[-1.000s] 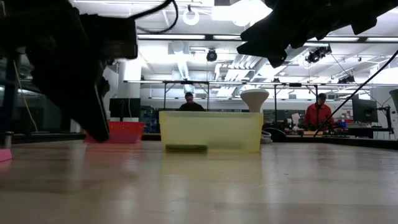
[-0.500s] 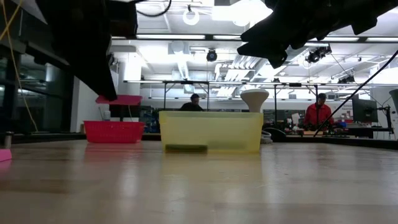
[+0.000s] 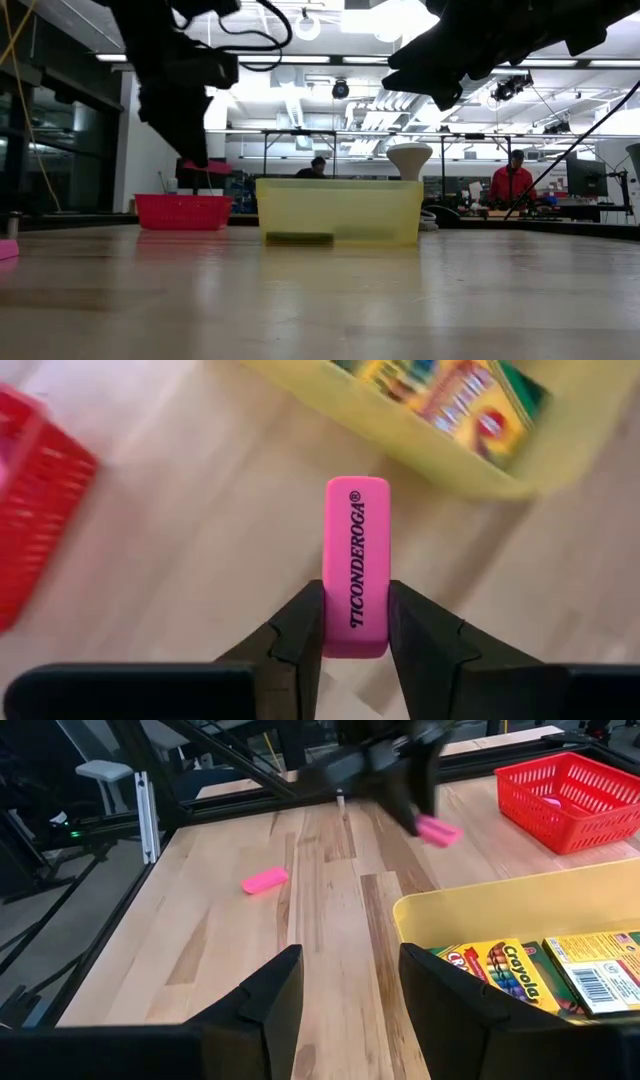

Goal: Pick & Place School Supplies
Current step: Put the pink eraser into the red bin

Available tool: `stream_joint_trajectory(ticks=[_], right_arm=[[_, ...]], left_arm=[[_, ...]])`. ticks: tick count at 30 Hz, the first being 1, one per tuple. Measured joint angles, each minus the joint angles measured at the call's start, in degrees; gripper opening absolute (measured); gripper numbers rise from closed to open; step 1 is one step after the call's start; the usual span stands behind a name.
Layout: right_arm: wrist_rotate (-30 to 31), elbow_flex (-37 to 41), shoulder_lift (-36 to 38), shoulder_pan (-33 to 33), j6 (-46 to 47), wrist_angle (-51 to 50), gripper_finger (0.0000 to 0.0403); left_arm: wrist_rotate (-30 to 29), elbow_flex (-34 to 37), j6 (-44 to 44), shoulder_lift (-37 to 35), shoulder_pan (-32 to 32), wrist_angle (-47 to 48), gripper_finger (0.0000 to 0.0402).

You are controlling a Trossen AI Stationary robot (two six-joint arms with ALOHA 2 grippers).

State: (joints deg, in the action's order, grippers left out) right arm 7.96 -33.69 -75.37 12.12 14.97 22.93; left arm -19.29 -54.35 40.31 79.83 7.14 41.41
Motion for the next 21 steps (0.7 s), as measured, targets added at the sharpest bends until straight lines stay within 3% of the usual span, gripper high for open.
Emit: stream_joint_trajectory(ticks=[11, 21], right_arm=[[0.0, 0.0, 0.0, 0.0, 0.0, -0.2, 0.0156], [0.0, 0.0, 0.0, 0.0, -0.1, -0.3, 0.0156]], left_arm=[[2.8, 0.0, -3.4, -0.4, -18.2, 1.2, 0.0096], [10.2, 0.0, -7.5, -0.4, -33.2, 1.2, 0.0096]])
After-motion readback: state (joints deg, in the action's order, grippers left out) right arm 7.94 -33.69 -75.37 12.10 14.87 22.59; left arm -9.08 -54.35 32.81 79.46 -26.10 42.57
